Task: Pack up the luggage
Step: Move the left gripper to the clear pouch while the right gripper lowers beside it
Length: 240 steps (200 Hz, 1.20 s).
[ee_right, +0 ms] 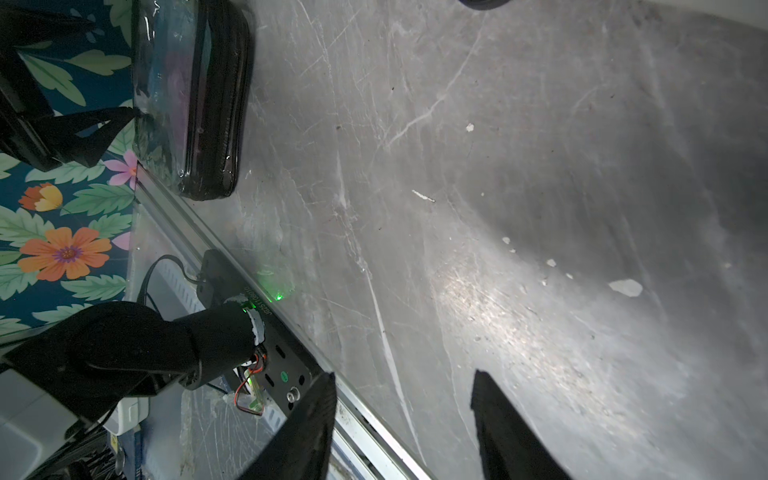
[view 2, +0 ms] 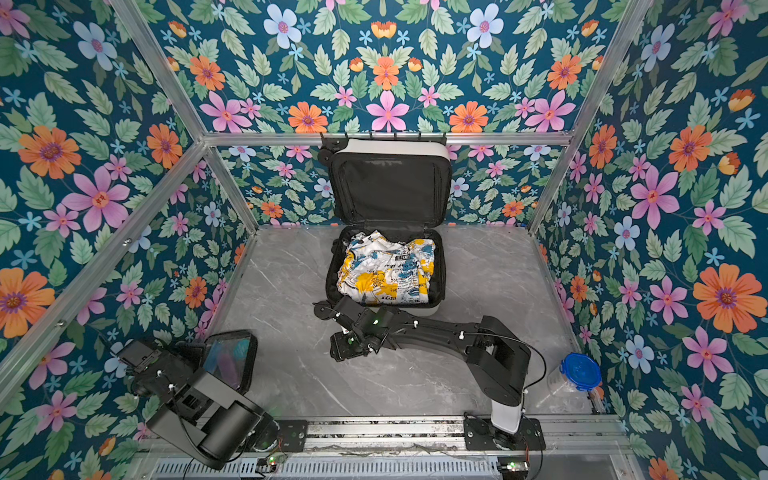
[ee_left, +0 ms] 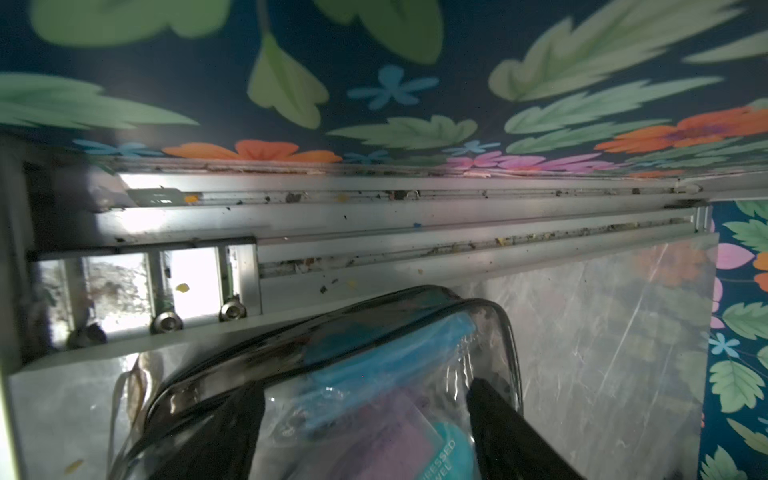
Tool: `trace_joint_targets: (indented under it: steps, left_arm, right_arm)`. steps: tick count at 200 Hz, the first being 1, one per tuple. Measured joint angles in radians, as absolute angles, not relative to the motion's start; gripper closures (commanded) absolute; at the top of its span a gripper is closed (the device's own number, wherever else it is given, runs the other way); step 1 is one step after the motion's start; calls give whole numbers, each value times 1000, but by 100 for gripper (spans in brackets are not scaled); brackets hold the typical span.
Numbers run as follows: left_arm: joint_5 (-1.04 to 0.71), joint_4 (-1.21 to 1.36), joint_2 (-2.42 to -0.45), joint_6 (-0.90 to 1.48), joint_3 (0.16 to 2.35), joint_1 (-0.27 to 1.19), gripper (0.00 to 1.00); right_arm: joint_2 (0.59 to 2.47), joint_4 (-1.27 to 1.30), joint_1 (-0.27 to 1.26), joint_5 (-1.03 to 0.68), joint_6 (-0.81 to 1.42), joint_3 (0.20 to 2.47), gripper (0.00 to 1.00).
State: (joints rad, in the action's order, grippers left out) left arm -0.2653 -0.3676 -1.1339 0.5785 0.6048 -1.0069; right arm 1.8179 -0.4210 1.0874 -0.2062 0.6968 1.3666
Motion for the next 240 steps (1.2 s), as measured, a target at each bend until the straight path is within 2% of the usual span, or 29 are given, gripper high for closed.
trace_joint_targets:
  steps: [68, 108, 159, 240]
  left_arm:
    - [-337, -268, -1180, 554, 530, -996, 28]
    - [-352, -158, -1164, 560, 472, -873, 29]
    - [-380, -136, -998, 628, 340, -697, 27]
    - [-416, -213, -955, 660, 348, -638, 30]
  right_arm:
    - [1826, -421, 1087, -205, 696, 1378, 48]
    - [1809, -421, 1079, -194, 696, 1367, 48]
    - [1789, -419, 1031, -179, 704, 1339, 49]
    - [1728, -420, 1000, -153, 718, 1291, 50]
